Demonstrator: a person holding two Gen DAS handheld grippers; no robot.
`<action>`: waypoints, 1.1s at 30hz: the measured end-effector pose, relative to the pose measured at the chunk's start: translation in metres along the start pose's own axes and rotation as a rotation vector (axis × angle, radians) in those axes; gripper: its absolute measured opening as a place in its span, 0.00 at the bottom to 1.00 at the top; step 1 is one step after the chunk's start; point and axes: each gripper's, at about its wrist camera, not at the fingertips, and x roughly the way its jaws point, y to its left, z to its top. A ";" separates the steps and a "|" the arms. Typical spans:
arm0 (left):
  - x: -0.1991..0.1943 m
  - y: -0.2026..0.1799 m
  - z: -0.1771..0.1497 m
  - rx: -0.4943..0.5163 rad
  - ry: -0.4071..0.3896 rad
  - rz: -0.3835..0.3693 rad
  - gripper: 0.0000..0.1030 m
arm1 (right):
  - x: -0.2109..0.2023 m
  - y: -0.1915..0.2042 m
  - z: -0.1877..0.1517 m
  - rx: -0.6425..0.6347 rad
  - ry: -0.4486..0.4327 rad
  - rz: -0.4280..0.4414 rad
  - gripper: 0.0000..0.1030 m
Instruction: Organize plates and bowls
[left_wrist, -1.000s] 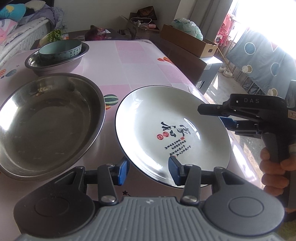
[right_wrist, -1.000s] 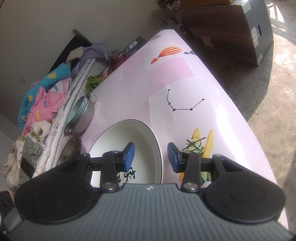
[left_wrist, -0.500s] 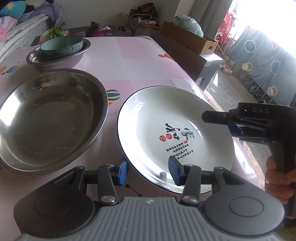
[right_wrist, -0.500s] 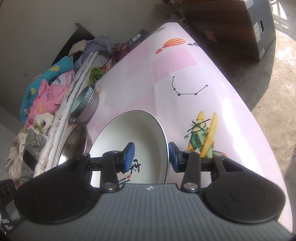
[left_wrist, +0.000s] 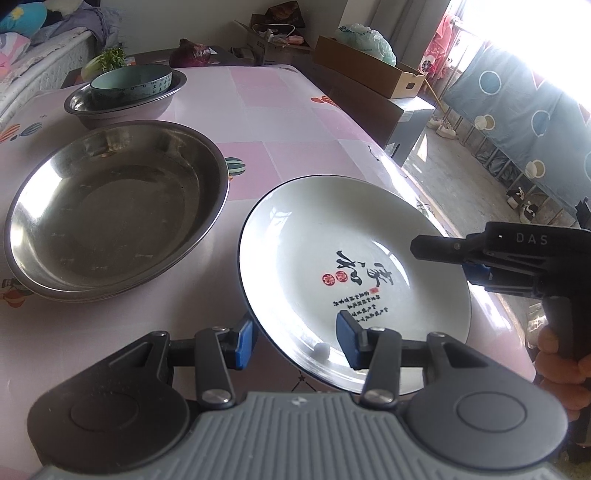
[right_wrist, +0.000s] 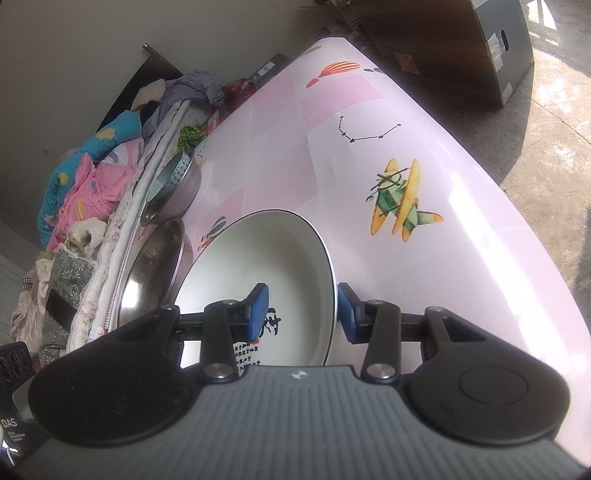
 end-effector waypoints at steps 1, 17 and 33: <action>0.000 0.000 0.000 0.000 0.000 0.000 0.45 | -0.002 0.002 -0.003 -0.003 -0.002 -0.003 0.39; -0.001 0.003 -0.005 0.016 -0.016 0.006 0.45 | -0.012 0.005 -0.022 0.004 -0.040 -0.017 0.39; -0.002 0.002 -0.003 0.007 -0.002 0.006 0.46 | -0.013 0.005 -0.025 0.010 -0.044 -0.019 0.39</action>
